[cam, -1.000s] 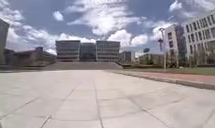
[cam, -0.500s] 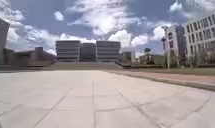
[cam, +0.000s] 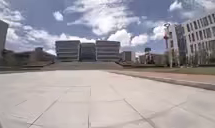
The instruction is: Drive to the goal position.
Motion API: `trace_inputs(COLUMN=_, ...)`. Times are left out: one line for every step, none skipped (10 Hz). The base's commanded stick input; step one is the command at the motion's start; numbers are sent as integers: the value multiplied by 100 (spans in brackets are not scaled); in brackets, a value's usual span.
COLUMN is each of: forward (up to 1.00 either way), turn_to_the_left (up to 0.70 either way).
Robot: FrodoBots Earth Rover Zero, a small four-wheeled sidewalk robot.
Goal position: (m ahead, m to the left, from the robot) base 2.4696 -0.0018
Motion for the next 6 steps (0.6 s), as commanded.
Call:
trace_inputs(forward=100, turn_to_the_left=5)
trace_inputs(forward=100, turn_to_the_left=5)
trace_inputs(forward=100, turn_to_the_left=5)
trace_inputs(forward=100, turn_to_the_left=5)
trace_inputs(forward=100, turn_to_the_left=5)
trace_inputs(forward=100, turn_to_the_left=5)
